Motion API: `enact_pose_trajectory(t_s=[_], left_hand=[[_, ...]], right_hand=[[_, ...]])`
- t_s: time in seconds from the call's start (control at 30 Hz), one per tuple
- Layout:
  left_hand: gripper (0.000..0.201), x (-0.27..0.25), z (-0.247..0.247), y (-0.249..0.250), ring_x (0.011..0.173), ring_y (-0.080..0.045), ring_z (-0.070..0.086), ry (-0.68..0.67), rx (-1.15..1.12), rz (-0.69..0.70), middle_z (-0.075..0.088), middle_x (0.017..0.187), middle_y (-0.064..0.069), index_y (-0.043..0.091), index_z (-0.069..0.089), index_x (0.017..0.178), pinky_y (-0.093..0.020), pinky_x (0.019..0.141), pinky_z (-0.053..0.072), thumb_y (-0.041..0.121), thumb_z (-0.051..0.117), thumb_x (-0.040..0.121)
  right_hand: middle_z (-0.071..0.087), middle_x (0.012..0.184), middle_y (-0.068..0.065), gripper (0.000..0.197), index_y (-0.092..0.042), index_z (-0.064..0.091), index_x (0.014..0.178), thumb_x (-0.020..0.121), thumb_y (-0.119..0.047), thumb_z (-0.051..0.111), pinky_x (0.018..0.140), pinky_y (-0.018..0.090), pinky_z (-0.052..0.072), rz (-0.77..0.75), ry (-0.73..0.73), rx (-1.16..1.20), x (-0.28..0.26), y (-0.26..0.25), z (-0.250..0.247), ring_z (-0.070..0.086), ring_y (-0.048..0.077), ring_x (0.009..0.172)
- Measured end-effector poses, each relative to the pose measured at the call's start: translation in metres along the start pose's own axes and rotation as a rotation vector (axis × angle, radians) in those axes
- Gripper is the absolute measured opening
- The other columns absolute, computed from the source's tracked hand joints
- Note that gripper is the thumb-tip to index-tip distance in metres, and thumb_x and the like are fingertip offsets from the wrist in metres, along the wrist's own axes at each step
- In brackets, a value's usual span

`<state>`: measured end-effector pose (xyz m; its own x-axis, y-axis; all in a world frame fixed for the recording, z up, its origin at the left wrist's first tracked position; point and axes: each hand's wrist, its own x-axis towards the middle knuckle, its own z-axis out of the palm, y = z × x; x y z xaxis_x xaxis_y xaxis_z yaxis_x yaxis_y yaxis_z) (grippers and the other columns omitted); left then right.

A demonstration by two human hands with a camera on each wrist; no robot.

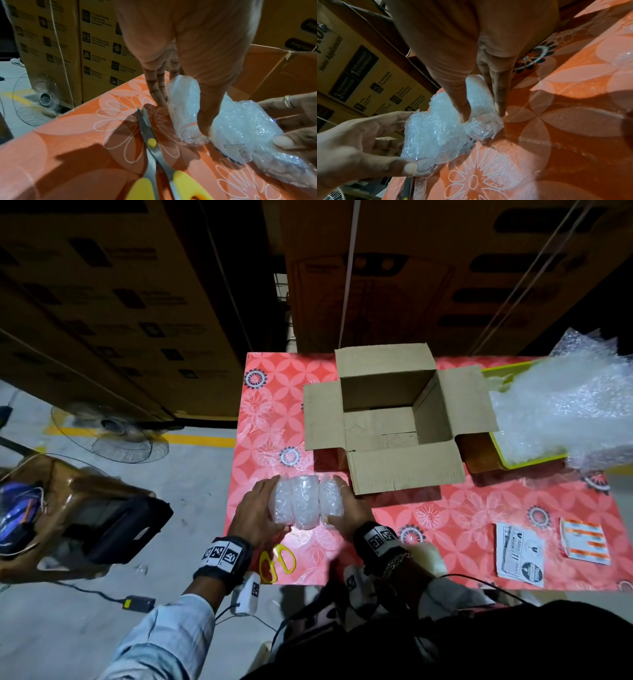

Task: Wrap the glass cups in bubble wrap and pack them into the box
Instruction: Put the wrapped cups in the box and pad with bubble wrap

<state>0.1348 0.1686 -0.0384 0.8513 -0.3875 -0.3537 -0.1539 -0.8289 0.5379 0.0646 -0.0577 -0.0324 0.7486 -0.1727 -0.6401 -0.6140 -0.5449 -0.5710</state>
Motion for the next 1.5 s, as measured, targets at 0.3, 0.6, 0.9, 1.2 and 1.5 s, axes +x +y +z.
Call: enact_pose_trajectory(t_s=[0.3, 0.6, 0.9, 1.2, 1.5], left_hand=[[0.128, 0.0, -0.023, -0.017, 0.128, -0.029, 0.053, -0.039, 0.133, 0.008, 0.045, 0.153, 0.002, 0.026, 0.028, 0.16, -0.045, 0.102, 0.051, 0.039, 0.096, 0.053], [0.13, -0.009, -0.033, 0.001, 0.144, -0.033, 0.034, 0.049, 0.196, -0.034, 0.029, 0.166, -0.003, 0.033, 0.027, 0.162, -0.05, 0.104, 0.048, 0.041, 0.1, 0.055], [0.08, -0.024, -0.053, 0.07, 0.117, -0.01, 0.058, 0.227, -0.215, 0.23, 0.057, 0.135, 0.01, 0.031, 0.058, 0.14, -0.019, 0.087, 0.051, 0.013, 0.094, 0.071], [0.071, 0.011, -0.057, 0.174, 0.106, -0.012, 0.062, 0.224, -0.214, 0.419, 0.058, 0.129, 0.011, 0.031, 0.06, 0.137, -0.03, 0.082, 0.057, 0.014, 0.091, 0.076], [0.058, 0.039, -0.016, 0.3, 0.108, -0.004, 0.059, 0.219, -0.201, 0.605, 0.061, 0.123, 0.012, 0.028, 0.064, 0.13, -0.018, 0.078, 0.052, 0.016, 0.089, 0.079]], right_hand=[[0.033, 0.161, 0.008, 0.105, -0.036, 0.008, 0.161, 0.085, -0.023, 0.08, 0.116, 0.042, 0.038, -0.084, 0.042, -0.046, 0.01, -0.006, 0.02, 0.039, 0.028, 0.145], [0.055, 0.129, 0.012, 0.106, -0.038, 0.006, 0.162, 0.084, -0.029, 0.077, 0.094, 0.034, 0.044, -0.218, 0.056, -0.106, -0.02, 0.031, -0.001, 0.057, 0.033, 0.115], [0.072, 0.096, -0.007, 0.033, -0.013, 0.074, 0.115, 0.082, -0.009, 0.075, 0.069, 0.011, 0.049, -0.46, 0.087, 0.277, -0.073, 0.011, -0.046, 0.064, -0.004, 0.074], [0.071, 0.092, -0.01, 0.02, -0.016, 0.074, 0.109, 0.089, -0.013, 0.076, 0.07, 0.018, 0.05, -0.498, 0.302, 0.436, -0.098, 0.022, -0.151, 0.061, -0.002, 0.073], [0.077, 0.094, -0.001, 0.007, -0.016, 0.077, 0.096, 0.089, -0.013, 0.077, 0.079, 0.032, 0.059, -0.437, 0.586, 0.557, -0.097, 0.112, -0.301, 0.071, 0.014, 0.085]])
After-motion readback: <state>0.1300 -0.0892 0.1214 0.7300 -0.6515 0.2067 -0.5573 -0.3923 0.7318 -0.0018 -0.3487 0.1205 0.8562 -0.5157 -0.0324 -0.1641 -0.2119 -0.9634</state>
